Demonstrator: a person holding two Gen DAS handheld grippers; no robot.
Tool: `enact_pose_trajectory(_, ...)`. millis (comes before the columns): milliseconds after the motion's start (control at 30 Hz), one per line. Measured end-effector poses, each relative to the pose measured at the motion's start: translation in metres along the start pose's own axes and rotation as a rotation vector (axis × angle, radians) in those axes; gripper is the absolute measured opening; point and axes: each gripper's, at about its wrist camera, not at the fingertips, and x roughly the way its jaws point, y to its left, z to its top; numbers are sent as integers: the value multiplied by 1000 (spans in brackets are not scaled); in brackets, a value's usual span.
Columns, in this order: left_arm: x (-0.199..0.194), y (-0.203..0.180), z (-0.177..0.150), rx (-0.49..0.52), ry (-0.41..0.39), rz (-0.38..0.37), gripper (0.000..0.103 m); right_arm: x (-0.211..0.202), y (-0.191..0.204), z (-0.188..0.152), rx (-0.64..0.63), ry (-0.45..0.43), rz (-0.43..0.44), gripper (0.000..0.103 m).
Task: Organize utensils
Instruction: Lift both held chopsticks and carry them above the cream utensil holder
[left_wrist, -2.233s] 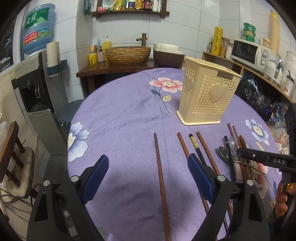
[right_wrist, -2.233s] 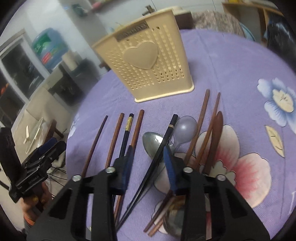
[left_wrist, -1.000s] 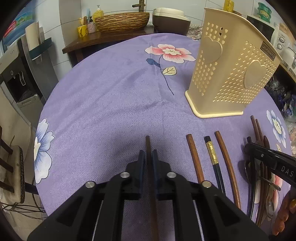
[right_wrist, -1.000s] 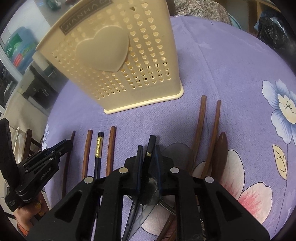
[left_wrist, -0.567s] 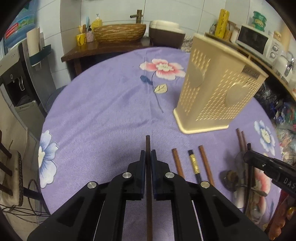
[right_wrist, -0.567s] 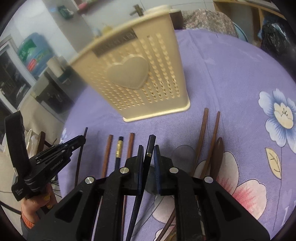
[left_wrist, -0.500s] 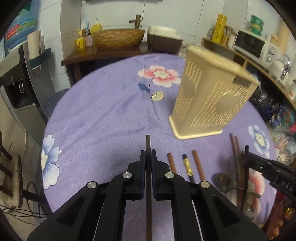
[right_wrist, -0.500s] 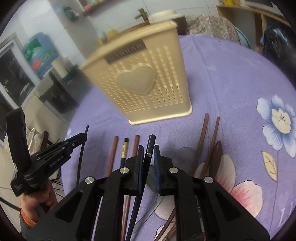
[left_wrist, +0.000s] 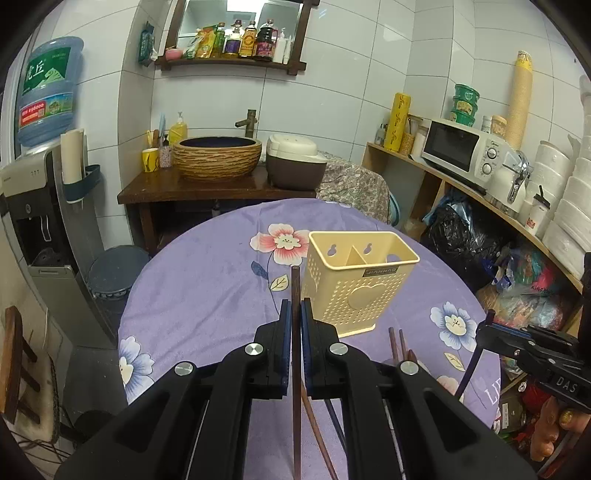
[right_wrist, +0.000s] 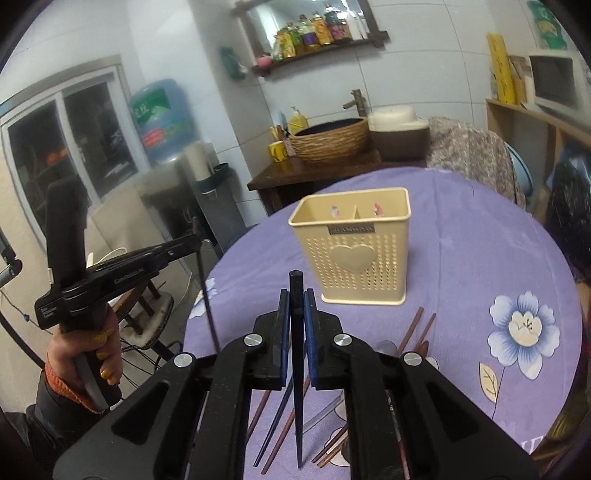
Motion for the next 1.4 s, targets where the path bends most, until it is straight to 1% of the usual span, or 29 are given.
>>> enact_pose_trajectory(200, -4, 1, 5, -5, -12, -14, 7, -1, 3, 12, -30, -4, 11, 8)
enact_pose_trajectory(467, -10, 2, 13, -6, -35, -21, 7, 0, -3, 21, -19, -10, 27, 8)
enact_pose_trajectory(667, -18, 1, 31, 8, -57, -28, 7, -2, -8, 38, -24, -21, 32, 8)
enact_pose_trajectory(833, -30, 0, 56, 21, -90, -32, 7, -8, -15, 64, -33, -44, 24, 8)
enact_pose_trajectory(967, -39, -3, 88, 8, -119, -66, 7, -21, -14, 103, -52, -104, 0, 8)
enact_pose_trajectory(1100, -46, -12, 126, 1, -188, -70, 7, -36, -14, 147, -78, -206, -60, 8)
enact_pose_trajectory(1133, -46, -14, 135, -5, -204, -71, 7, -38, -15, 162, -74, -228, -71, 8)
enact_pose_trajectory(1200, -44, -19, 152, -25, -240, -74, 7, -37, -18, 179, -68, -265, -94, 8)
enact_pose_trajectory(1300, -32, -27, 167, -45, -272, -61, 7, -28, -25, 198, -56, -318, -147, 8)
enact_pose_trajectory(1400, -12, -36, 165, -34, -269, -30, 7, -10, -32, 196, -54, -324, -189, 8)
